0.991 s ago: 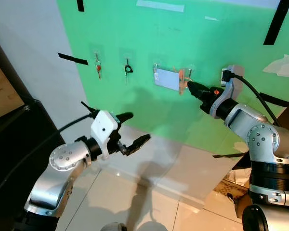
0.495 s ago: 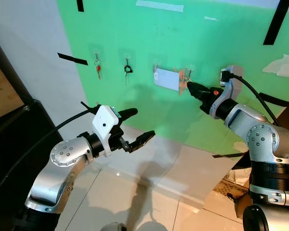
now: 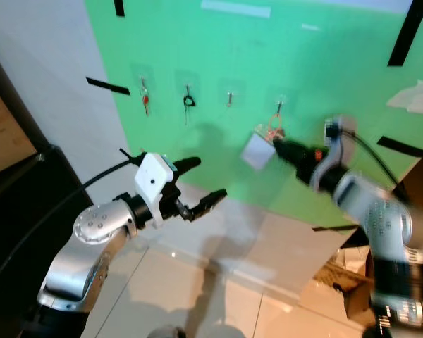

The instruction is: Hang keys on a hook

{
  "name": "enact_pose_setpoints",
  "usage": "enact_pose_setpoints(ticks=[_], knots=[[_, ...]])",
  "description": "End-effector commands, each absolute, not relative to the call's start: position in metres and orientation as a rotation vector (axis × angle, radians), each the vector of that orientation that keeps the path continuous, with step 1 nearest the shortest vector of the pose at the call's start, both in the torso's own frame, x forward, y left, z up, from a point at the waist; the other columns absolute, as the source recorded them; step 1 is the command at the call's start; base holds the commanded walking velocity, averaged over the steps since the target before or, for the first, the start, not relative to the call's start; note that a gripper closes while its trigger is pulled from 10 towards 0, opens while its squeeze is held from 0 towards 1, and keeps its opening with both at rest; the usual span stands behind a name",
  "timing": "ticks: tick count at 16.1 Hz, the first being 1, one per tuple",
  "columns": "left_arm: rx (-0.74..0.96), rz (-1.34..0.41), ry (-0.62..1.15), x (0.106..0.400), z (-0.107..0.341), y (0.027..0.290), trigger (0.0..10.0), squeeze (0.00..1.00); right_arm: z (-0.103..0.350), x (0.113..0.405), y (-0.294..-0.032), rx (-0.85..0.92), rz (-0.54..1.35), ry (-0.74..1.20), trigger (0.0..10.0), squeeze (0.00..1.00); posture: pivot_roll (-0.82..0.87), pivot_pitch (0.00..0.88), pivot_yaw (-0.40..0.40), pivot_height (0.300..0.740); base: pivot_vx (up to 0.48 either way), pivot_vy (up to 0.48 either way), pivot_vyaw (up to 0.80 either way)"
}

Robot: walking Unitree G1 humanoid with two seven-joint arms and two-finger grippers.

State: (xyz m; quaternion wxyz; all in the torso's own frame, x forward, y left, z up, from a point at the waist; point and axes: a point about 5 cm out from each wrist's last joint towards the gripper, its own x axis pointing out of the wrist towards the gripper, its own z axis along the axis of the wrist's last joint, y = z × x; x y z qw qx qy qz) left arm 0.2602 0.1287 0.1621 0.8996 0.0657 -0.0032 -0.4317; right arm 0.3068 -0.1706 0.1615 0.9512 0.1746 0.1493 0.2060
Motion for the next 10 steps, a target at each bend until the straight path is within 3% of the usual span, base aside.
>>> enact_pose_setpoints(ticks=[1, 4, 6, 10], knots=[[0.138, -0.875, -0.007, 0.260, 0.164, 0.131, 10.0, 0.00, 0.167, 0.304, -0.168, 0.319, 0.440, 0.279, 10.0, 1.00, -0.05, 0.000, 0.023, 0.740, 0.000, 0.000, 0.00], [0.212, -0.592, 0.029, 0.274, 0.147, 0.146, 10.0, 0.00, 0.140, 0.281, -0.166, 0.084, 0.363, 0.284, 10.0, 1.00, -0.05, 0.000, 0.015, 0.740, 0.000, 0.000, 0.00], [0.235, -0.506, 0.028, 0.273, 0.140, 0.150, 10.0, 0.00, 0.135, 0.273, -0.165, 0.074, 0.310, 0.219, 10.0, 1.00, -0.05, 0.000, 0.006, 0.740, 0.000, 0.000, 0.00], [0.252, -0.337, 0.050, 0.259, 0.126, 0.165, 10.0, 0.00, 0.119, 0.260, -0.162, 0.040, 0.186, 0.141, 10.0, 1.00, -0.04, 0.000, -0.023, 0.740, 0.000, 0.000, 0.80]])
